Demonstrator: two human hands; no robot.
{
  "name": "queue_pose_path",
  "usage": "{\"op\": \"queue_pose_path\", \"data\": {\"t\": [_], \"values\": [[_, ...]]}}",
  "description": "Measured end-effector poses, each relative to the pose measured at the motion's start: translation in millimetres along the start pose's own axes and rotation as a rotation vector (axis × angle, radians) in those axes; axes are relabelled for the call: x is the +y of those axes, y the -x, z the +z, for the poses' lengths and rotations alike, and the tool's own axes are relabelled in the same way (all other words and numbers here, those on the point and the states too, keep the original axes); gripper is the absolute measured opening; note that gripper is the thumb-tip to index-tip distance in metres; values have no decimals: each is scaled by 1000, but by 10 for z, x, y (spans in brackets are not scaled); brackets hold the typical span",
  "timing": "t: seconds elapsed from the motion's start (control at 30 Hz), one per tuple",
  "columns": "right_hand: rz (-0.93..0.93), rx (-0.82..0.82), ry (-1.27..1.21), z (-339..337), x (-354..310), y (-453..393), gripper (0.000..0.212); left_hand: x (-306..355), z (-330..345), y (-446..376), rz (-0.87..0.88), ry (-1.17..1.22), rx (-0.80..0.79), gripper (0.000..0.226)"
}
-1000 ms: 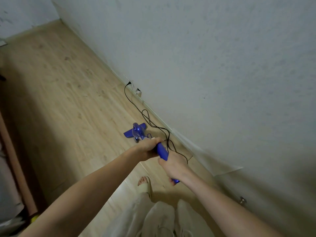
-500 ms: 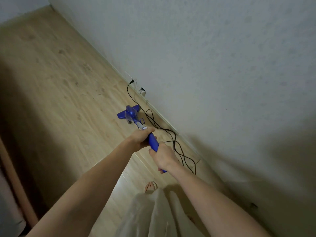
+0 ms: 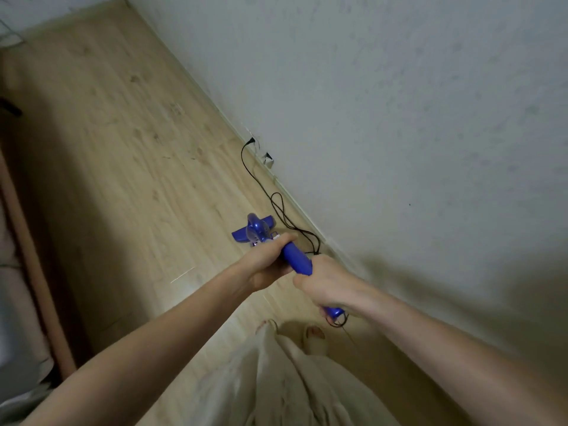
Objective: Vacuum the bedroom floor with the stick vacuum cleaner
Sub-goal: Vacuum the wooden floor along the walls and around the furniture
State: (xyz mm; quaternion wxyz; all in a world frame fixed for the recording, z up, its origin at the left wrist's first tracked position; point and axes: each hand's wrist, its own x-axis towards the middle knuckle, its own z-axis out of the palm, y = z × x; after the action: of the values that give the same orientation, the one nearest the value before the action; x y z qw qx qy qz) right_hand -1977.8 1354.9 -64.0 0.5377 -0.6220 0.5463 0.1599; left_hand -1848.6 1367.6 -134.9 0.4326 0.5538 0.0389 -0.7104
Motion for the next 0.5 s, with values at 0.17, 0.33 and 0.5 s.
{"op": "queue_pose_path", "data": {"t": [0.17, 0.33, 0.5], "values": [[-37, -79, 211, -599, 183, 196, 19, -164, 505, 54, -21, 139, 37, 15], [-56, -23, 348, -1039, 519, 33, 15, -275, 984, -154, 15, 172, 66, 10], [-117, 8, 300, -967, 827, -311, 11, -286, 1034, -416, 41, 103, 139, 9]]}}
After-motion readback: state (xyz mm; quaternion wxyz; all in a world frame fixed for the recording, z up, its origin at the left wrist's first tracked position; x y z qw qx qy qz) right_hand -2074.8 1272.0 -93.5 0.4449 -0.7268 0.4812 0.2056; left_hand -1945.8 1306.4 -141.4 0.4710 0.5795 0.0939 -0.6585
